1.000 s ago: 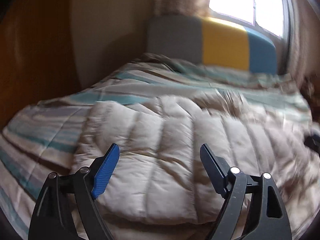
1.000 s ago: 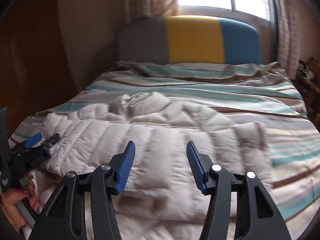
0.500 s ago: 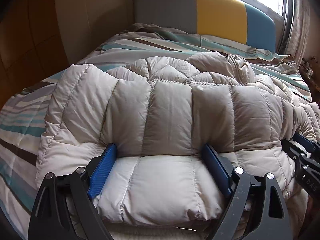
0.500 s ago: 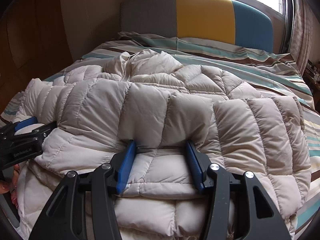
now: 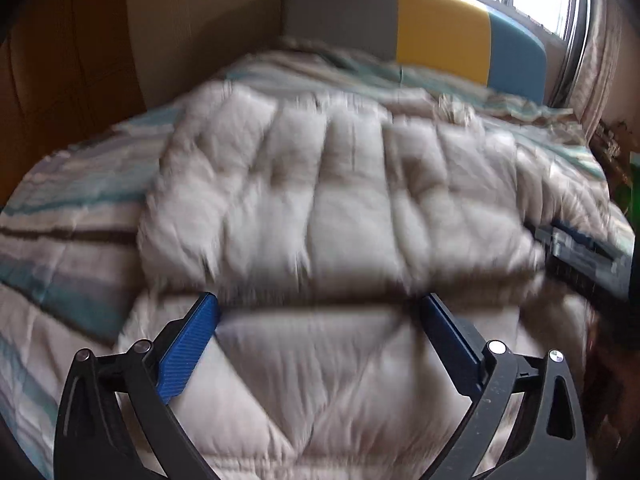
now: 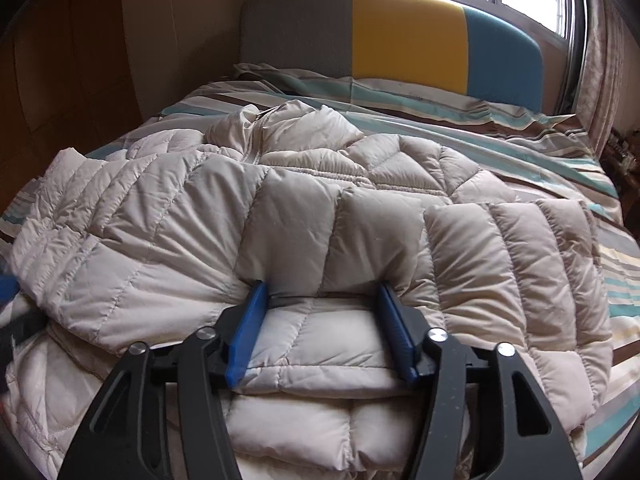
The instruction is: Fold large clothes
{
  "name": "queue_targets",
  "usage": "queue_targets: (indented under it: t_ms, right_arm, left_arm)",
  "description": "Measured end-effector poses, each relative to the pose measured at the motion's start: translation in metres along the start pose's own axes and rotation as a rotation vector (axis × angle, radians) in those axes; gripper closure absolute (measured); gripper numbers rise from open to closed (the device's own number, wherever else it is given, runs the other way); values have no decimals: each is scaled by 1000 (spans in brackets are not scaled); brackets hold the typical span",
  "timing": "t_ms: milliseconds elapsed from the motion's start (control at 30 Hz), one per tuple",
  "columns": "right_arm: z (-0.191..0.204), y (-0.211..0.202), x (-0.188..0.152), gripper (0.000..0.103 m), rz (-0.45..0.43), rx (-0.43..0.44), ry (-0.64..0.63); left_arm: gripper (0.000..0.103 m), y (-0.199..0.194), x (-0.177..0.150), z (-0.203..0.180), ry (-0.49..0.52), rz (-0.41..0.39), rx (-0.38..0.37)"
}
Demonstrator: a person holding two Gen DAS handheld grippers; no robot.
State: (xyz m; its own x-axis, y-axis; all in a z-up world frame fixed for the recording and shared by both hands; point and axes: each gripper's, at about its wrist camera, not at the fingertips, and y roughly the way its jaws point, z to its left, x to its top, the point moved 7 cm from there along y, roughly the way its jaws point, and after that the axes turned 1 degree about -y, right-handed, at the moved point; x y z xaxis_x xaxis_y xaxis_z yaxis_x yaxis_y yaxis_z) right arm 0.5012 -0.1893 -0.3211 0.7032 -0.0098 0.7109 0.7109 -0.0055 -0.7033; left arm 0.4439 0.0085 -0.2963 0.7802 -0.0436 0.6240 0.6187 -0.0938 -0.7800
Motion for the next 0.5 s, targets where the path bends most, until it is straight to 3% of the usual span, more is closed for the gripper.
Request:
queue_targets:
  t_ms: [33,67,200,500]
  right_arm:
    - [-4,0,-2,5,13,-55,7]
    - [-8,1,-3,2,25,-80,20]
    - [-13,-1,-6,2,43,-33,50]
    - [-23,-41,-6,2,35,-58,-3]
  left_arm:
    - [3,0,-4,-1,4,4,3]
    - [3,-1,-6,-1,7,-1,7]
    - [3,-6,-10,-3,15,-1,19]
    - [3,-37,-28,2,4,-20,-38]
